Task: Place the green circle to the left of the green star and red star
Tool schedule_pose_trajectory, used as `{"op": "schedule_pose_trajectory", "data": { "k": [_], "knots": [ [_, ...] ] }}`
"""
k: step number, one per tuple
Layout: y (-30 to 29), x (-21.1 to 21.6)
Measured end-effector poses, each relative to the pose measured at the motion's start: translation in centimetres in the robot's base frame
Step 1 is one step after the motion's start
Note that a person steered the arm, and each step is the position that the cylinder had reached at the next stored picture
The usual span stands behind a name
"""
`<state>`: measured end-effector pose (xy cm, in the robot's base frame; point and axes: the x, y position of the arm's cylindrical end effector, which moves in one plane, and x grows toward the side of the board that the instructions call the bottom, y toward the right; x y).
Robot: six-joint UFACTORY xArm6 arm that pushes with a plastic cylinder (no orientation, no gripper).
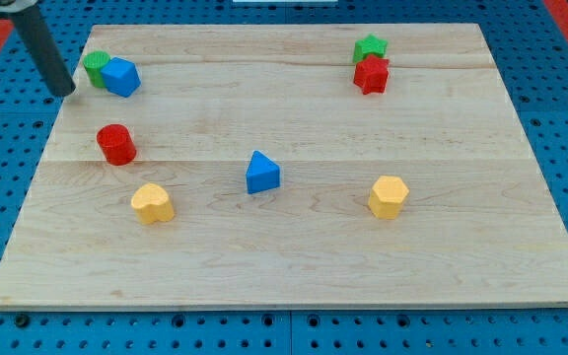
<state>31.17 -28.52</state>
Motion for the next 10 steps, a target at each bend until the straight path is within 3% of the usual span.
{"op": "schedule_pose_trajectory", "data": {
  "k": [1, 3, 4, 6, 7, 9, 10],
  "knots": [
    [4.2, -3.7],
    [3.2, -5.9],
    [8.3, -7.8],
    [26.3, -7.8],
    [31.1, -7.8],
    [21.5, -7.8],
    [22.8, -5.1]
  ]
}}
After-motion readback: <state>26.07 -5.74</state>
